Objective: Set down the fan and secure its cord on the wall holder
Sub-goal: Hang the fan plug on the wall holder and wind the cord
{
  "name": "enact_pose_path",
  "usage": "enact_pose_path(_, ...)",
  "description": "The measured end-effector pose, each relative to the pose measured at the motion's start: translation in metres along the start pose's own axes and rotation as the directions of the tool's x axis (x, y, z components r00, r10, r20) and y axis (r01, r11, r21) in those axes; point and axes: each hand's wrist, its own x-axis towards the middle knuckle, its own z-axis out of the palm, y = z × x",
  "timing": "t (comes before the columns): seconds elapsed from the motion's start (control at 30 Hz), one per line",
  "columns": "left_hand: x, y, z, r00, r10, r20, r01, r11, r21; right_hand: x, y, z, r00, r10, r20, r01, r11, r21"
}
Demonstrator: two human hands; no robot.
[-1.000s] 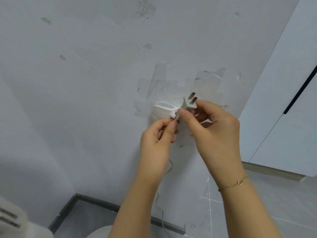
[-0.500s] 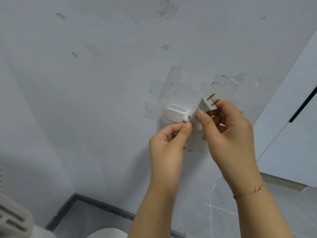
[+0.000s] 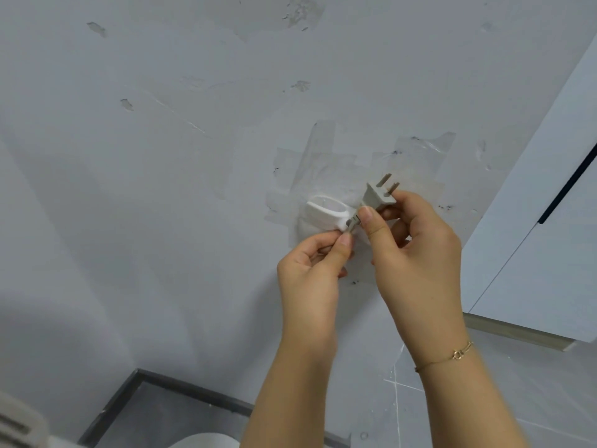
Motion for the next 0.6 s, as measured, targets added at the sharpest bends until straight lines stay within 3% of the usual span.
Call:
enact_pose_path(0.17, 0.007, -0.004, -0.005, 0.981, -0.123, 0.150, 0.140, 0.984, -0.106, 0.001, 0.005, 0.002, 1.000, 0.007, -0.023, -0.008, 1.000, -0.021)
enact_pose_path(0.6, 0.017, -0.007, -0.011, 0.978, -0.082, 0.190, 0.092, 0.995, -0.045, 0.002, 0.013, 0.013, 0.993, -0.102, -0.053, 0.096, 0.989, -0.108)
